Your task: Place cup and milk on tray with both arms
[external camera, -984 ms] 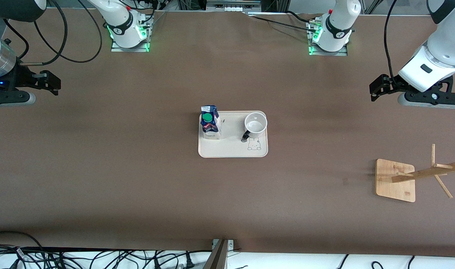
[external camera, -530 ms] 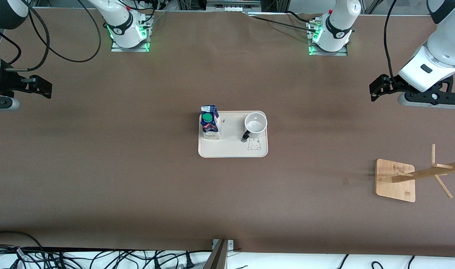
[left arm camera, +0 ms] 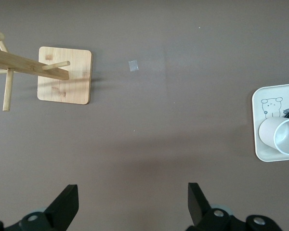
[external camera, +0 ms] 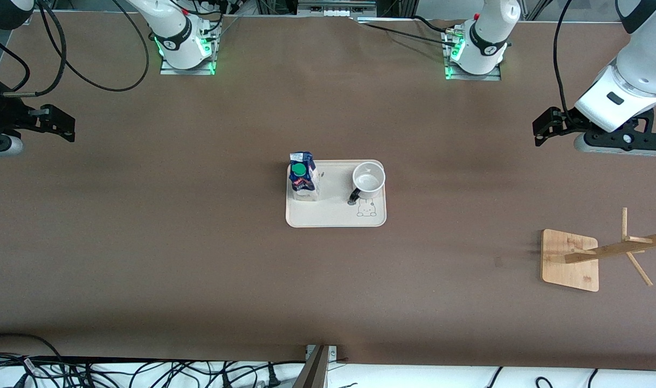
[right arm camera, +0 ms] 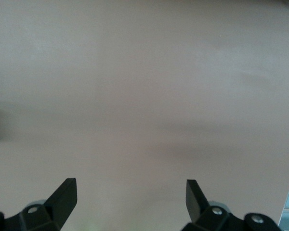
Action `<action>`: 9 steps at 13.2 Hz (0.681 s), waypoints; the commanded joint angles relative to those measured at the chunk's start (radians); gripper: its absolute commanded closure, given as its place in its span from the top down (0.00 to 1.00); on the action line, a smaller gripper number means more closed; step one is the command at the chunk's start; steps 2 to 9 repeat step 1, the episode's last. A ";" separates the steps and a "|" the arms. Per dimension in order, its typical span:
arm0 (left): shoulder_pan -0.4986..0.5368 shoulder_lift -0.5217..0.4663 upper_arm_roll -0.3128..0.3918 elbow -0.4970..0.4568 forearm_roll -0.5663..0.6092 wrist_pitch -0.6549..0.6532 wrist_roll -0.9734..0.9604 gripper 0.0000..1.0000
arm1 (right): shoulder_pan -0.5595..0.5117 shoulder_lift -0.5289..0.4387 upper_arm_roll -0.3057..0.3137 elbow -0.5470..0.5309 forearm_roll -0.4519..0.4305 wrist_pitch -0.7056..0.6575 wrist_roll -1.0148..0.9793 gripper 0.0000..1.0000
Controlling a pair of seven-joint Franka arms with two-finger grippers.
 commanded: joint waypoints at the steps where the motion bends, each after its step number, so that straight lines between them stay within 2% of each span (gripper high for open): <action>1: -0.002 -0.002 -0.005 0.015 0.025 -0.013 -0.011 1.00 | -0.013 0.015 -0.038 0.032 0.026 -0.039 0.001 1.00; 9: -0.002 -0.002 -0.005 0.015 0.025 -0.013 -0.011 1.00 | -0.013 0.015 -0.038 0.032 0.026 -0.039 0.001 1.00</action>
